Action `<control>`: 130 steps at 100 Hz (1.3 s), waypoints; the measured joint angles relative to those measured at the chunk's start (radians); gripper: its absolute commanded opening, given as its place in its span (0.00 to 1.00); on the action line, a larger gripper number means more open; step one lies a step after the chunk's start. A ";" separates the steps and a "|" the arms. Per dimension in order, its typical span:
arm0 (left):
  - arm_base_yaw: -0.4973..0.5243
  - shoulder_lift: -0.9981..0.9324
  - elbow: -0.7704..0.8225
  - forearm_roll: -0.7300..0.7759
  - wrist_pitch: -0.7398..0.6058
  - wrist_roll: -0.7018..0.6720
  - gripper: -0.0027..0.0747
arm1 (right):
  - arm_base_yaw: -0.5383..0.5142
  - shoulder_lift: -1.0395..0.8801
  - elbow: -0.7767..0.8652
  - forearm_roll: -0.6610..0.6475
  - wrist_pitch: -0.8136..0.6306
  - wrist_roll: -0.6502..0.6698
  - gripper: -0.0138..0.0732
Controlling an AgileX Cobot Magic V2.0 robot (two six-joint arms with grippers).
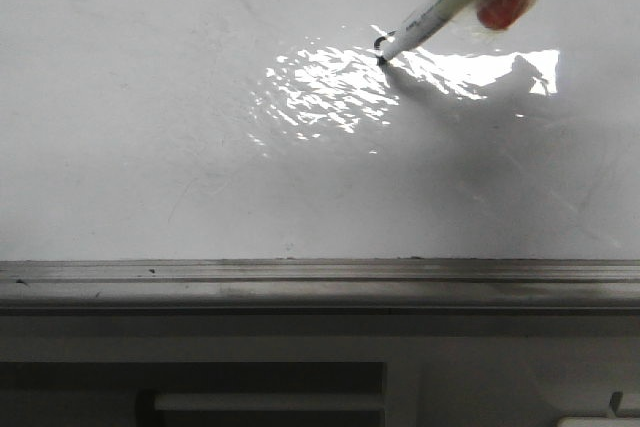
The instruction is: Write number 9 on whiteboard
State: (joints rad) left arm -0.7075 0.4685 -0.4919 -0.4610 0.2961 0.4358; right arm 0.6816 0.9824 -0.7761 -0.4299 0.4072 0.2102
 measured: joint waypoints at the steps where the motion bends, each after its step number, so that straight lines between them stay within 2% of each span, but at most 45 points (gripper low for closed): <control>1: 0.000 0.000 0.000 0.000 0.000 0.000 0.01 | 0.000 -0.002 0.000 0.000 0.008 0.000 0.11; 46: 0.000 0.000 0.000 -0.002 0.000 0.000 0.01 | 0.004 0.003 -0.103 -0.061 0.126 0.008 0.11; 66: 0.000 0.000 0.000 -0.002 0.000 0.000 0.01 | 0.006 0.016 -0.113 -0.009 0.167 0.008 0.11; 81: 0.000 0.000 0.000 -0.002 0.000 0.000 0.01 | 0.071 0.016 -0.070 0.066 0.240 0.008 0.11; 97: 0.000 0.000 0.000 -0.002 0.000 0.000 0.01 | 0.165 0.013 -0.004 0.090 0.294 0.020 0.11; 119: 0.000 0.000 0.000 -0.002 0.000 0.000 0.01 | 0.187 -0.009 -0.016 0.089 0.294 0.024 0.11; 125: 0.000 0.000 0.000 -0.002 0.000 0.000 0.04 | 0.197 -0.032 -0.048 0.082 0.294 0.024 0.11; 130: 0.000 0.002 0.000 -0.002 0.000 0.000 0.10 | 0.204 -0.054 -0.076 0.072 0.292 0.024 0.11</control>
State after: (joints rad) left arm -0.7075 0.4704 -0.4919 -0.4632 0.2961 0.4358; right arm 0.8853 0.9287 -0.8524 -0.3575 0.6994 0.2346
